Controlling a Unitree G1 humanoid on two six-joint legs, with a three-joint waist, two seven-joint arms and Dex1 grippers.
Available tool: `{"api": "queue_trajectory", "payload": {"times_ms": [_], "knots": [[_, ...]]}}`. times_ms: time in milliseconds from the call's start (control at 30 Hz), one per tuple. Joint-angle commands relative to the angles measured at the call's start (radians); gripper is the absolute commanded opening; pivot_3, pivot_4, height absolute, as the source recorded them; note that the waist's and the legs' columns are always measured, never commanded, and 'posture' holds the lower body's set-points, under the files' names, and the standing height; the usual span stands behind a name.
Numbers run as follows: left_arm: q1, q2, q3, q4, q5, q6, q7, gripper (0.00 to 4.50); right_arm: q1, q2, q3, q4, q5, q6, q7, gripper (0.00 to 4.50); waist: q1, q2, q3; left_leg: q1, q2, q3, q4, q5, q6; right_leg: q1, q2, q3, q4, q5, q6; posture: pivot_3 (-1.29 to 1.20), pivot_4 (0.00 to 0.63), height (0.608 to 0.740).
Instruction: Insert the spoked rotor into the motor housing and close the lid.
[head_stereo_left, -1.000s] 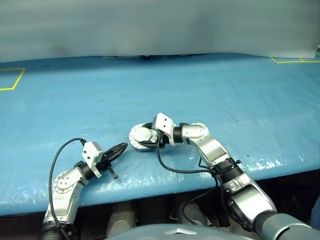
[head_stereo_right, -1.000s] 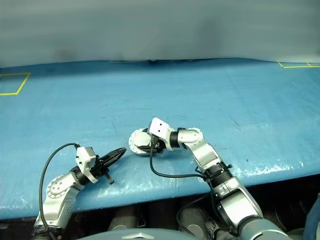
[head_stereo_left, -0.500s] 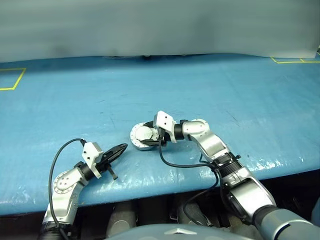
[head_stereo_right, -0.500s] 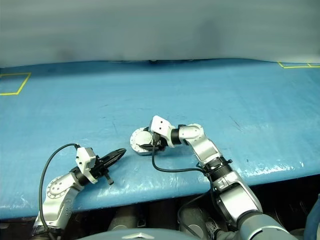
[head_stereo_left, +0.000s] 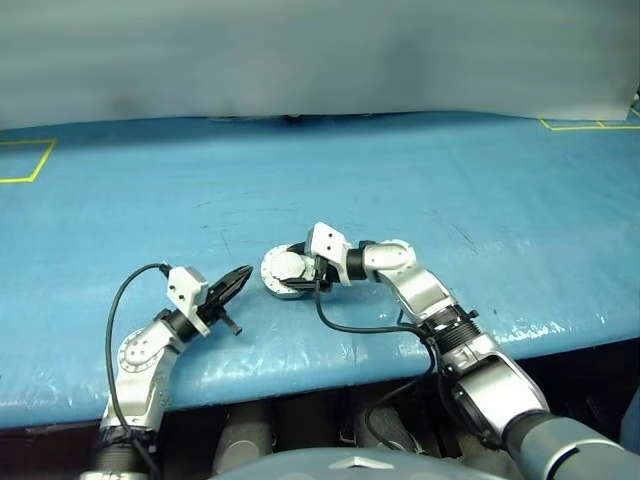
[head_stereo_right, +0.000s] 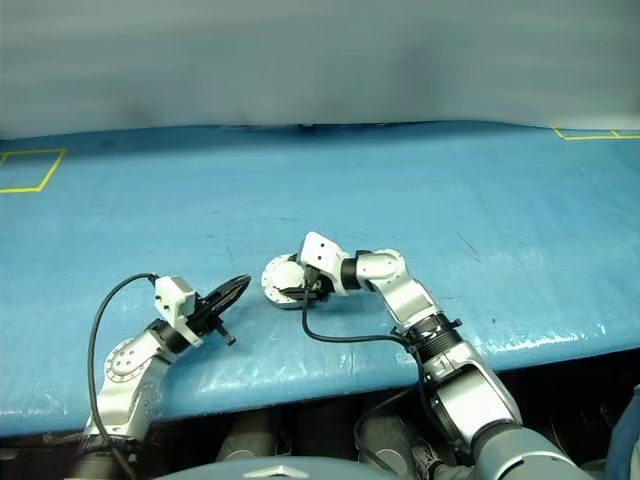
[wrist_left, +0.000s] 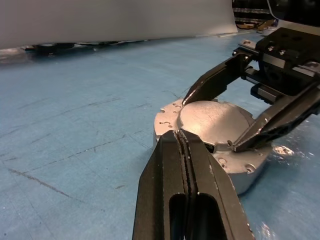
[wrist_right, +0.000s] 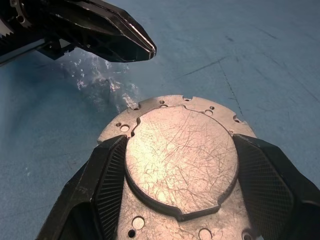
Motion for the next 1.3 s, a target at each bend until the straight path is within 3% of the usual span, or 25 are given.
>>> {"api": "queue_trajectory", "payload": {"times_ms": [33,567,600,633,900,1067,1300], "knots": [[-0.034,-0.012,-0.034,0.032,0.031,0.008,0.005,0.00,0.028,-0.015,0.010,-0.012,-0.032,0.028,-0.006,3.00,0.000,0.000,0.000,0.000,0.000,0.000,0.000,0.000,0.000,0.001,0.000,0.000,0.000,0.000,0.000,0.00,0.150,0.740],[-0.071,-0.001,-0.089,0.124,0.088,0.039,-0.020,0.00,0.100,-0.023,-0.044,-0.162,0.032,0.119,-0.034,3.00,0.005,0.001,-0.001,-0.001,-0.002,0.000,-0.002,-0.001,0.002,0.001,-0.003,-0.002,-0.001,0.000,0.000,0.00,0.150,0.740],[-0.070,-0.002,-0.089,0.123,0.084,0.039,-0.024,0.00,0.104,-0.021,-0.049,-0.174,0.036,0.119,-0.040,3.72,0.005,0.001,-0.001,-0.001,-0.002,0.000,-0.002,-0.001,0.002,0.001,-0.003,-0.002,-0.002,-0.001,0.000,0.00,0.150,0.740],[-0.069,-0.003,-0.089,0.122,0.082,0.039,-0.026,0.00,0.109,-0.012,-0.064,-0.191,0.045,0.125,-0.056,3.94,0.005,0.001,-0.001,-0.001,-0.002,0.000,-0.002,-0.001,0.002,0.001,-0.003,-0.002,-0.002,-0.001,0.000,0.00,0.150,0.740],[-0.058,-0.017,-0.106,0.101,0.054,0.047,-0.062,0.00,0.159,0.038,-0.159,-0.400,0.174,0.246,-0.126,3.94,0.004,0.001,0.000,-0.003,-0.002,0.000,-0.002,-0.001,0.002,0.001,-0.003,-0.002,-0.002,-0.001,0.000,0.00,0.150,0.740],[-0.059,-0.019,-0.111,0.101,0.056,0.036,-0.064,0.00,0.200,0.064,-0.302,-0.493,0.338,0.441,-0.211,3.94,0.008,0.001,0.000,-0.004,-0.003,-0.001,-0.003,-0.002,0.003,0.000,-0.005,-0.003,-0.003,-0.001,0.000,0.00,0.150,0.740],[-0.061,-0.016,-0.113,0.109,0.058,0.025,-0.064,0.00,0.273,0.049,-0.489,-0.436,0.551,0.778,-0.293,3.94,0.010,0.001,0.000,-0.005,-0.005,0.000,-0.003,-0.003,0.005,0.000,-0.012,-0.004,-0.004,-0.001,0.000,0.00,0.150,0.740]]}}
